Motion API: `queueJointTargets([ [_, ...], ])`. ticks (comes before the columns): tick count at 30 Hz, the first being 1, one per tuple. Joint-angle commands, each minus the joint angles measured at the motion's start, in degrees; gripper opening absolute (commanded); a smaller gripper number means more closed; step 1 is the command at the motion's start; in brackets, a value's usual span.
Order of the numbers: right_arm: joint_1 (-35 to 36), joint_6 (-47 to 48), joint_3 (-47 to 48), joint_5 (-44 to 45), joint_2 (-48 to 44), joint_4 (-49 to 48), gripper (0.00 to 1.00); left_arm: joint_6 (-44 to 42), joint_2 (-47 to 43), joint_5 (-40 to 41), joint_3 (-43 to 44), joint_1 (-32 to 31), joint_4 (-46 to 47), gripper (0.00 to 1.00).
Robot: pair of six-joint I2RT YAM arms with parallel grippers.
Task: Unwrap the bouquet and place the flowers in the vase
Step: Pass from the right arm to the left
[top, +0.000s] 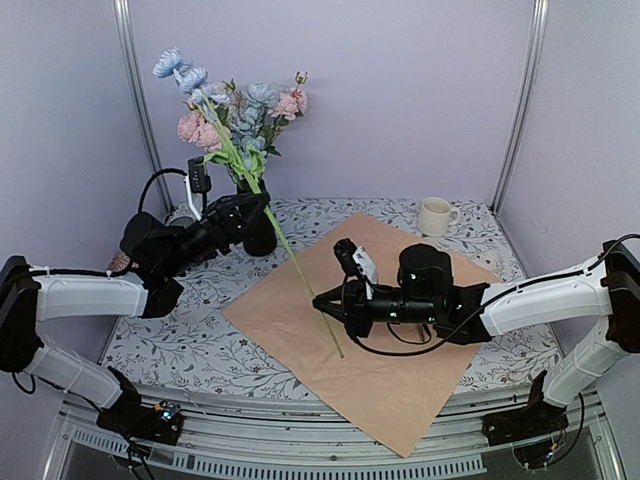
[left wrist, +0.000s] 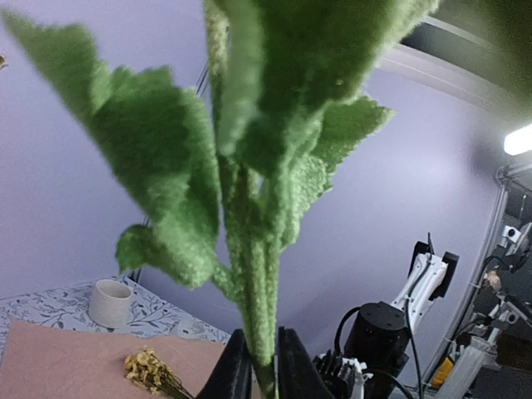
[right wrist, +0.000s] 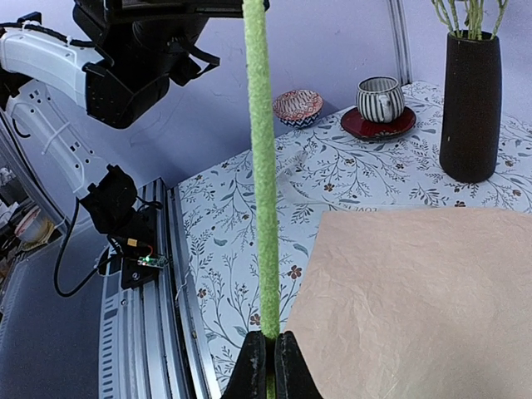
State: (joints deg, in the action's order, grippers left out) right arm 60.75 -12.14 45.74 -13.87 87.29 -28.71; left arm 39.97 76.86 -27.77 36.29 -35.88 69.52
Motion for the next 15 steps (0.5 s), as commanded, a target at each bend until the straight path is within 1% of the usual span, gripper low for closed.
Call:
queueJointTargets([
  [1,0.6,1.1,1.8,0.5,0.3,-0.7,0.02,-1.1,-0.6,0.8,0.9,-0.4,-1.6,0.08],
  [2,0.6,1.2,1.8,0.6,0.3,-0.6,0.02,-1.3,-0.8,0.8,0.9,-0.4,-2.0,0.02],
  [3,0.6,1.3,1.9,0.6,0.3,-0.5,0.03,-1.5,-1.0,0.8,0.9,-0.4,-2.3,0.0],
  [4,0.6,1.4,1.9,0.7,0.3,-0.5,0.04,-1.8,-1.3,0.8,0.9,-0.4,-2.7,0.0],
  [5,0.5,1.6,2.0,0.9,0.2,-0.4,0.07,-2.1,-1.5,0.9,0.8,-0.4,-3.2,0.0],
  [6,0.6,1.7,2.0,1.2,0.2,-0.2,0.14,-2.5,-1.8,1.0,0.8,-0.4,-3.6,0.0],
  [7,0.6,1.9,2.1,1.5,0.1,-0.1,0.26,-2.9,-2.3,1.1,0.7,-0.4,-4.2,0.0],
  [9,0.6,2.3,2.1,1.7,-0.1,0.2,0.37,-3.8,-3.1,1.7,0.4,-0.4,-5.4,0.0],
  [12,0.5,3.2,2.0,2.4,-0.8,0.6,0.46,-5.3,-4.5,2.9,-0.2,-0.4,-7.2,0.0],
  [15,0.6,4.4,1.8,3.6,-1.8,1.5,0.52,-6.6,-5.9,3.8,-0.8,-0.3,-8.9,0.0],
])
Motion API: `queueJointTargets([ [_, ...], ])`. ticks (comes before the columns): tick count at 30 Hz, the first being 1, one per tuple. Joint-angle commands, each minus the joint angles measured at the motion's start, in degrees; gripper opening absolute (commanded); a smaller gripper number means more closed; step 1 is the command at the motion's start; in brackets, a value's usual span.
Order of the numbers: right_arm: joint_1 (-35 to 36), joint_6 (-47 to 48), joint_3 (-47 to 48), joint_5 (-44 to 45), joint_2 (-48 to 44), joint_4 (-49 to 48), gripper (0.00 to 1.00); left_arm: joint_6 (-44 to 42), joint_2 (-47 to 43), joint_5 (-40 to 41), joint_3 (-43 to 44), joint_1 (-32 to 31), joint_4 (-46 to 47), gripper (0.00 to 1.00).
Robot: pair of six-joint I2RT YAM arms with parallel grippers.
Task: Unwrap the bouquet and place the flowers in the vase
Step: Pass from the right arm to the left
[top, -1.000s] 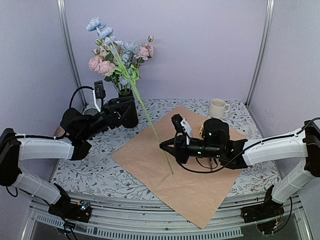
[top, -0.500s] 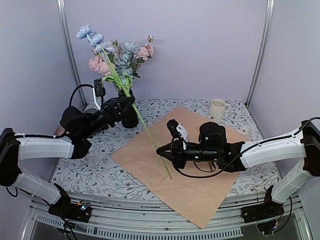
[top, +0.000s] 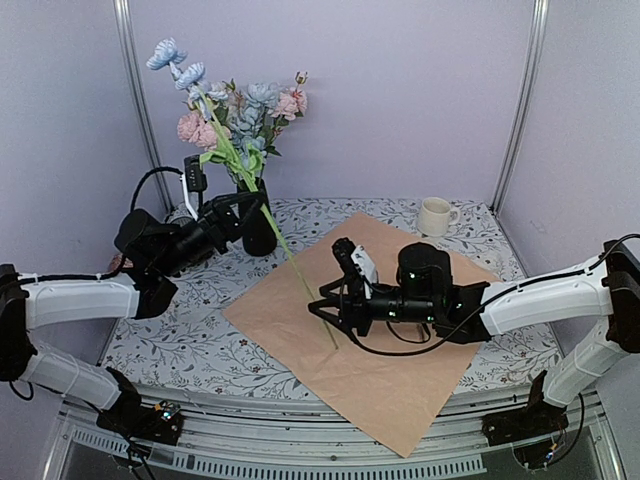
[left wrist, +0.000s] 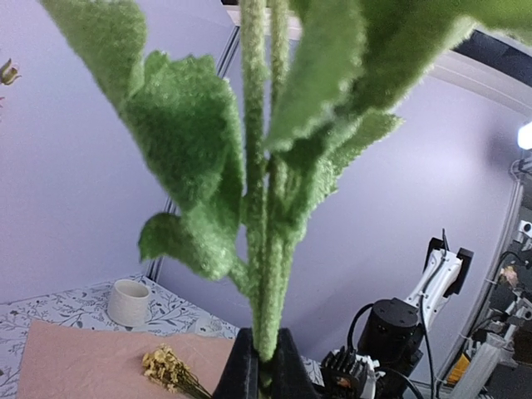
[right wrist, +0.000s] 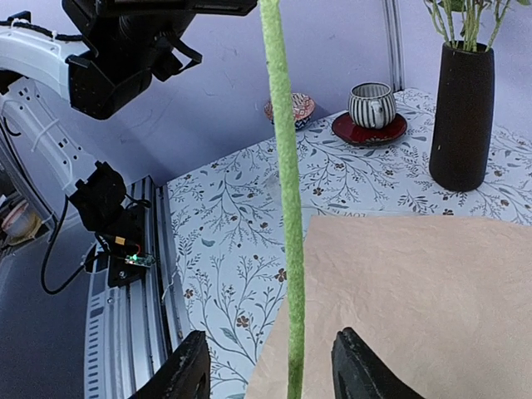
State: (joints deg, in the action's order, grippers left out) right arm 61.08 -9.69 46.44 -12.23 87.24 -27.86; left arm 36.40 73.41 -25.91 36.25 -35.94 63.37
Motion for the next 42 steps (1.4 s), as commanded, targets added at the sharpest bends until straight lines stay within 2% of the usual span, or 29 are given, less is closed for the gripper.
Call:
queueJointTargets([
  [1,0.3,2.2,0.9,2.5,-2.2,1.0,0.54,-3.4,-2.9,2.2,-0.9,-0.3,-3.3,0.0],
  [6,0.2,3.0,-1.1,6.6,-5.0,0.8,0.73,-5.3,-5.1,3.5,-2.1,-0.2,-5.8,0.0],
  [8,0.3,2.8,-2.3,8.9,-6.4,0.1,0.84,-6.0,-6.0,4.1,-2.4,-0.3,-6.9,0.0],
  [9,0.3,2.8,-2.9,10.2,-7.1,-0.3,0.95,-6.4,-6.5,4.4,-2.6,-0.3,-7.7,0.0],
  [10,0.3,2.8,-3.6,11.5,-7.8,-0.6,1.0,-6.8,-6.8,4.6,-2.8,-0.2,-8.3,0.0],
  [20,-1.1,6.2,-5.3,21.5,-12.5,1.9,0.99,-10.3,-11.1,8.4,-3.9,-0.2,-13.3,0.0],
  [29,-9.6,3.4,-5.4,25.4,-17.3,5.1,0.99,-16.7,-16.8,16.5,-4.4,0.0,-19.3,0.0],
  [33,-11.4,5.8,-5.0,28.9,-18.0,5.6,0.99,-19.4,-17.9,21.3,-2.6,0.3,-22.9,0.0],
  [39,-11.6,8.9,-10.1,31.5,-15.0,-1.1,0.99,-19.0,-16.5,32.2,1.8,1.7,-29.9,0.0],
  [42,-11.6,8.9,-14.7,32.6,-12.2,-7.6,0.99,-17.4,-15.2,31.9,4.1,3.5,-32.3,0.0],
])
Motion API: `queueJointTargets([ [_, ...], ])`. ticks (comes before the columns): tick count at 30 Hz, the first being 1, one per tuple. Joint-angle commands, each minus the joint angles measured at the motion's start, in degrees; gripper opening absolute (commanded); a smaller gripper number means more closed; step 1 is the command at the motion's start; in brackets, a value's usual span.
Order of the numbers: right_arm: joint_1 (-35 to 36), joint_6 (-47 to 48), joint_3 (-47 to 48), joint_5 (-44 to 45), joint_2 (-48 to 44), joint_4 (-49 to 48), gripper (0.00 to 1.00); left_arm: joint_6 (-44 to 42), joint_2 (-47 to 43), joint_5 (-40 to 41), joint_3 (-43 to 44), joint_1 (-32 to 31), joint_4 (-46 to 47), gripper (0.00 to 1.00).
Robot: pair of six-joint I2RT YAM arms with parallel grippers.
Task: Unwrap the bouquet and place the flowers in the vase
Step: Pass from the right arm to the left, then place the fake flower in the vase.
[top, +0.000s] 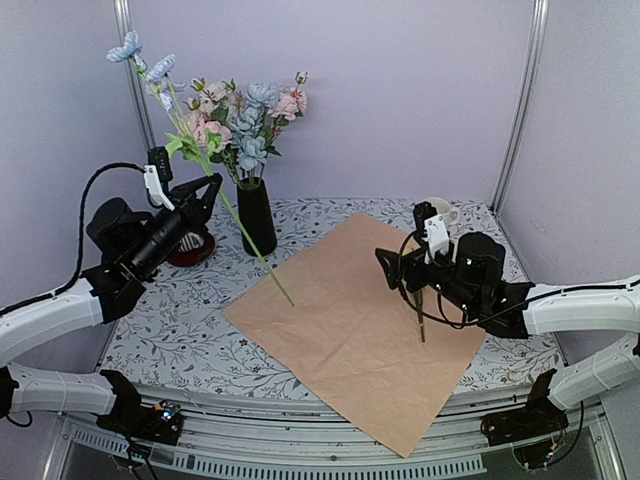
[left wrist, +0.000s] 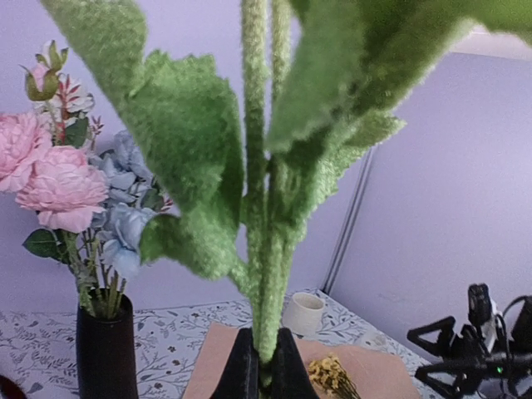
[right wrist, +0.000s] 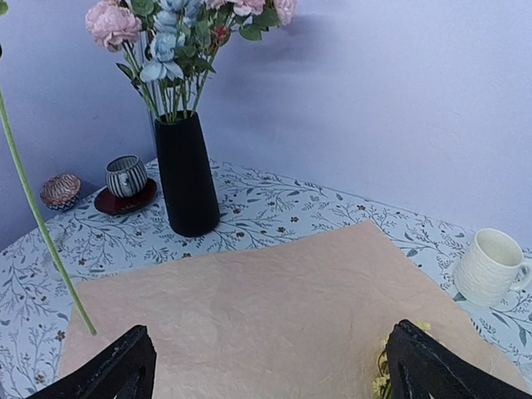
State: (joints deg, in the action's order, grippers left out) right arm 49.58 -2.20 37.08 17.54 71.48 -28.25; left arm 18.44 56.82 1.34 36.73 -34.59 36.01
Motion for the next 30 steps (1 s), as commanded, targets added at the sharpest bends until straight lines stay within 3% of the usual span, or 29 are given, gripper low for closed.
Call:
queueJointTargets([
  [1,-0.1,0.9,-6.2,3.8,4.5,-8.9,0.99,0.5,1.6,4.0,4.3,2.7,-5.1,0.0],
  [14,-0.1,0.9,-7.1,7.3,8.7,-10.7,0.99,-8.0,8.2,6.1,17.0,7.9,-1.3,0.0],
  [22,-0.1,1.6,-6.9,6.4,9.5,-11.4,0.99,-19.5,15.2,8.3,27.8,8.4,0.4,0.0],
  [30,-0.1,3.7,-6.4,5.6,10.2,-11.4,0.99,-24.9,19.0,9.2,32.3,8.4,2.6,0.0],
])
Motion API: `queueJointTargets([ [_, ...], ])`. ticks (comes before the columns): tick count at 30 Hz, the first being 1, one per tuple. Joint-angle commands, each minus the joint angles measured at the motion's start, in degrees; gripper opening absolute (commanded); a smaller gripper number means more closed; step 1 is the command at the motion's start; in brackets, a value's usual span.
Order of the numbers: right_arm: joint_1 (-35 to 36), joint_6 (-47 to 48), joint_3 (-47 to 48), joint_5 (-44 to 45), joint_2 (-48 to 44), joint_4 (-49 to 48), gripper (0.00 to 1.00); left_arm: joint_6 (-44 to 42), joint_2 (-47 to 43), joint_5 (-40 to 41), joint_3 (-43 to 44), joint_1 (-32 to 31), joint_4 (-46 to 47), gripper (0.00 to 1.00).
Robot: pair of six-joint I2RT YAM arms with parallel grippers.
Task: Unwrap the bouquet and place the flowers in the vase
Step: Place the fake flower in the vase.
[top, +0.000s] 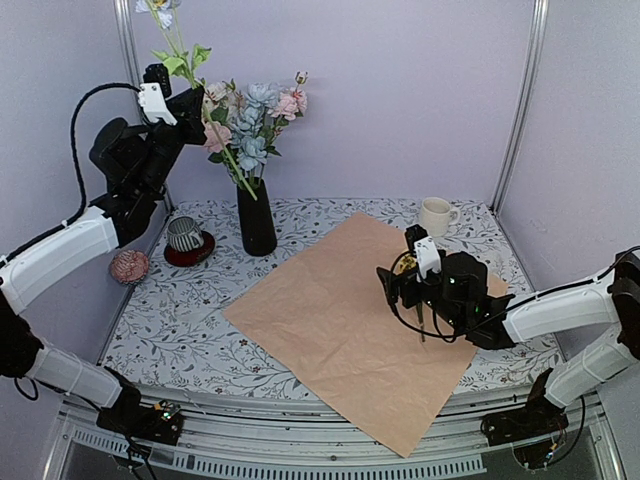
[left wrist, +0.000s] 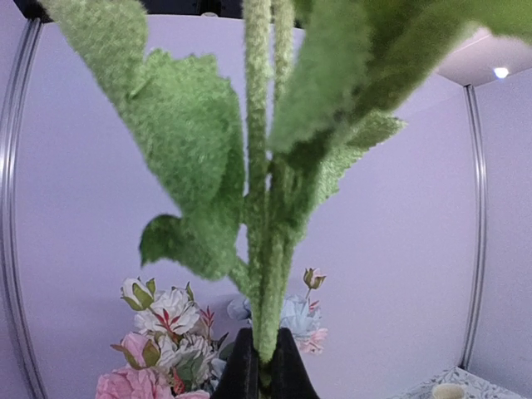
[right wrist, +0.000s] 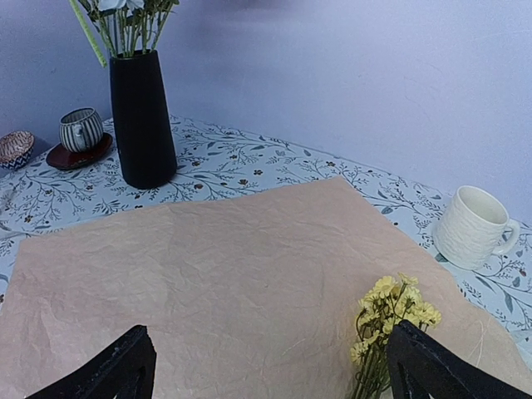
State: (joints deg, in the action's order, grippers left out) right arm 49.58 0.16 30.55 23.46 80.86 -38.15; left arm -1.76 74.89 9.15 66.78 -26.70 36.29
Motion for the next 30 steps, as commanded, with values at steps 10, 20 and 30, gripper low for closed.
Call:
queueJointTargets([
  [10,-0.1,2.0,1.3,-0.7,2.8,-1.2,0.99,-7.1,0.3,2.2,3.2,0.6,4.3,0.0],
  [20,-0.1,2.4,1.5,-1.5,3.1,-1.1,0.99,-8.1,2.7,2.9,3.8,0.8,6.6,0.0],
  [30,-0.1,2.5,1.9,-2.0,3.4,-1.0,0.99,-13.2,9.8,5.4,3.1,1.0,8.7,0.0],
])
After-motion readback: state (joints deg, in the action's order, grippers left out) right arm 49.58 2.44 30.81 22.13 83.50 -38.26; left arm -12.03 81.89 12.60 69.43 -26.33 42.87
